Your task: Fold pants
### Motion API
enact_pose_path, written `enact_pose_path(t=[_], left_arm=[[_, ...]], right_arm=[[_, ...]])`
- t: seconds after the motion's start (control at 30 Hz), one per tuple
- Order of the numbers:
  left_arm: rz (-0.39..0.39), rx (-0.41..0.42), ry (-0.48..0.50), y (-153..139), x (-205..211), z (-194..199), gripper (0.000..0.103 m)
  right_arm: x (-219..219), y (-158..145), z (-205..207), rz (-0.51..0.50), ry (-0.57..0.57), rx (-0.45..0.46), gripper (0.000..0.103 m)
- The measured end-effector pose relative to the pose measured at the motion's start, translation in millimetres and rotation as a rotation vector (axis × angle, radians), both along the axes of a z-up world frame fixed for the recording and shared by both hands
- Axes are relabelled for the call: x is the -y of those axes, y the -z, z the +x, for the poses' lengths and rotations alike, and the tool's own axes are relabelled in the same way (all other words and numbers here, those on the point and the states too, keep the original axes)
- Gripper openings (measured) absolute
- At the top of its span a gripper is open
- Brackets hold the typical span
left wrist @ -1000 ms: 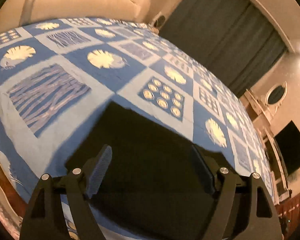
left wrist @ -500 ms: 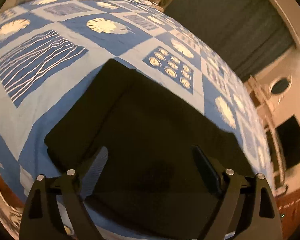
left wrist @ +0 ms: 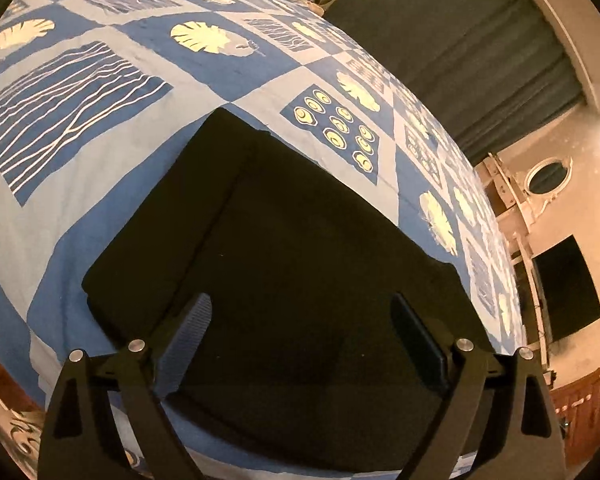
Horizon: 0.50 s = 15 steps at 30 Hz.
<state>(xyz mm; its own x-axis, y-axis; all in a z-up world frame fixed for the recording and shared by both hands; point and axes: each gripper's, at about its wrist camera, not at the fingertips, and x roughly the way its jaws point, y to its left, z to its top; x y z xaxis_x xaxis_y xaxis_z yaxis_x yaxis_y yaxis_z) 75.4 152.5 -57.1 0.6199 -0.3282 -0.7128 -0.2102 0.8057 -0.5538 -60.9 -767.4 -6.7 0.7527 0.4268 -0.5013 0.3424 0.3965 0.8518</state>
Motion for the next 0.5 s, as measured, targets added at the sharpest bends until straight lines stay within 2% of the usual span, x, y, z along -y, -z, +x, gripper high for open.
enact_pose_path(t=[0.2, 0.3, 0.4, 0.5], left_arm=[[0.039, -0.02, 0.001, -2, 6, 2, 0.09], [0.058, -0.03, 0.001, -2, 10, 2, 0.09], [0.056, -0.034, -0.002, -2, 10, 3, 0.09], [0.041, -0.034, -0.008, -1, 8, 2, 0.09]], right_arm=[[-59, -74, 28, -0.072, -0.108, 0.103, 0.012], [-104, -109, 45, -0.107, -0.19, 0.163, 0.012], [-151, -129, 60, -0.138, -0.272, 0.199, 0.012], [-202, -136, 81, -0.179, -0.363, 0.205, 0.012]])
